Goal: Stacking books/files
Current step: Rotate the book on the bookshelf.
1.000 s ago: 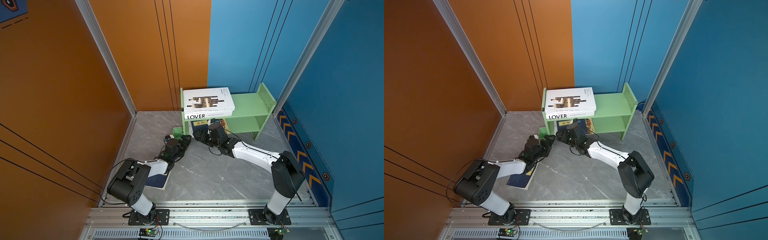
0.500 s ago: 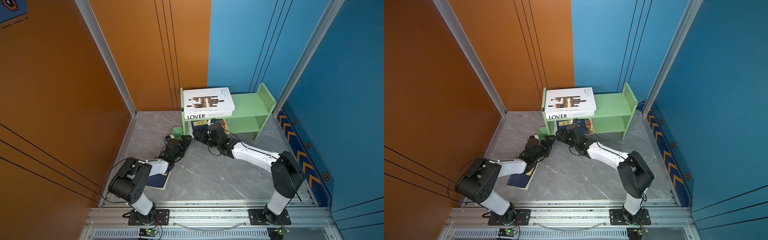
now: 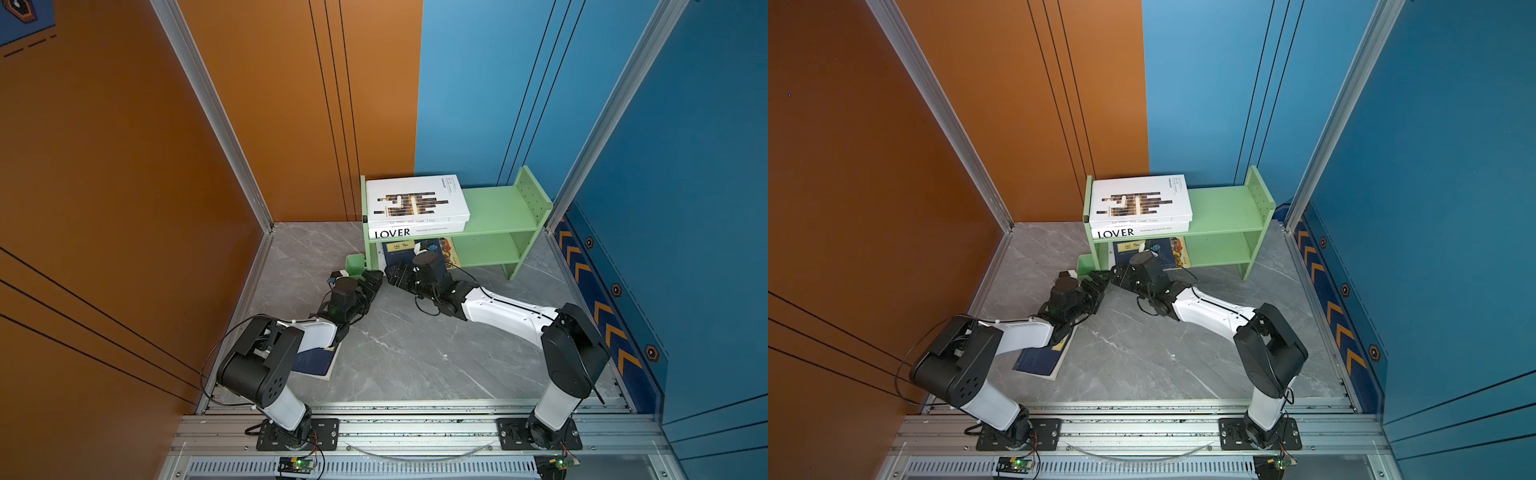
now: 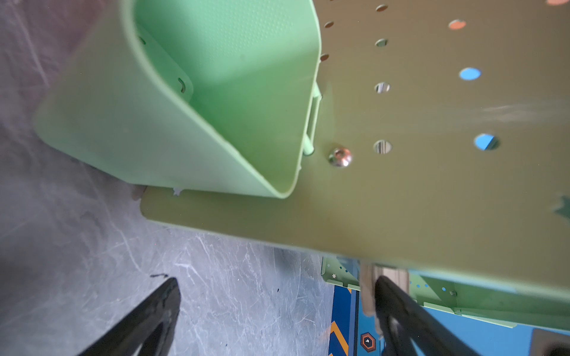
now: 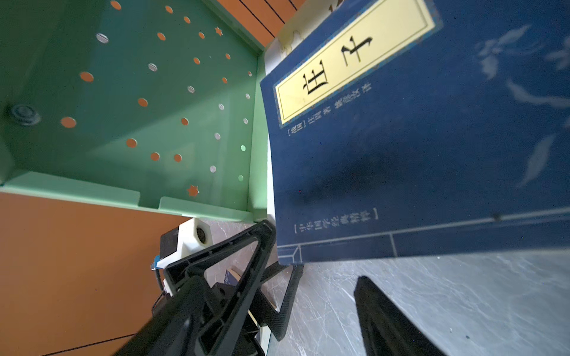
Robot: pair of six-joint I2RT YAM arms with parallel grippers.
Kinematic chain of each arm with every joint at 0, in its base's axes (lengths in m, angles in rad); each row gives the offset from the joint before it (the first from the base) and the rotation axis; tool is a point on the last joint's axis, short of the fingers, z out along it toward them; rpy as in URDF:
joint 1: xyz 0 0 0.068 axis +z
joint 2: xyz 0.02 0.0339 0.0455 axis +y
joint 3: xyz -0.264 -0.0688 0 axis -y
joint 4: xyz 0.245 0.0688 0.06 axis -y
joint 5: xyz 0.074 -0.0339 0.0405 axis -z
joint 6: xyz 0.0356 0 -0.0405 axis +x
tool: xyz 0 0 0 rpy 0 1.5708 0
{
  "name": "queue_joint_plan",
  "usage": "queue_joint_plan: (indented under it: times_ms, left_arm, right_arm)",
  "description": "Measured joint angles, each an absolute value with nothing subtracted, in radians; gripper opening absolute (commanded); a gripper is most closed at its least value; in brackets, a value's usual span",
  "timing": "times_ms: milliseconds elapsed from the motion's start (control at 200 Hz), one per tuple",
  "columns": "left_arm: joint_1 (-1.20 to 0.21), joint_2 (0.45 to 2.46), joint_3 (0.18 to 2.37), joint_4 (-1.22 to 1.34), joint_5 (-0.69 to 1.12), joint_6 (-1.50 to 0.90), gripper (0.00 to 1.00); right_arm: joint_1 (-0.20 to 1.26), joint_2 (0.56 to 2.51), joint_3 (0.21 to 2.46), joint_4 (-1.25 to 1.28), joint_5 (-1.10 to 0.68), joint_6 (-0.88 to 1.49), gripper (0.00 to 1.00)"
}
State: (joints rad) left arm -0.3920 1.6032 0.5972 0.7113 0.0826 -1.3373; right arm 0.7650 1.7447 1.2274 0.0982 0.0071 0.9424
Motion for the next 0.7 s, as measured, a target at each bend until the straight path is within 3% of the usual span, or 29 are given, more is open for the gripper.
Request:
queue_joint_plan:
  times_ms: [701]
  left_arm:
    - [-0.392, 1.603, 0.597, 0.712, 0.088, -1.338, 0.97]
  right_arm:
    - [0.759, 1.747, 1.22, 0.188, 0.047, 0.942, 0.78]
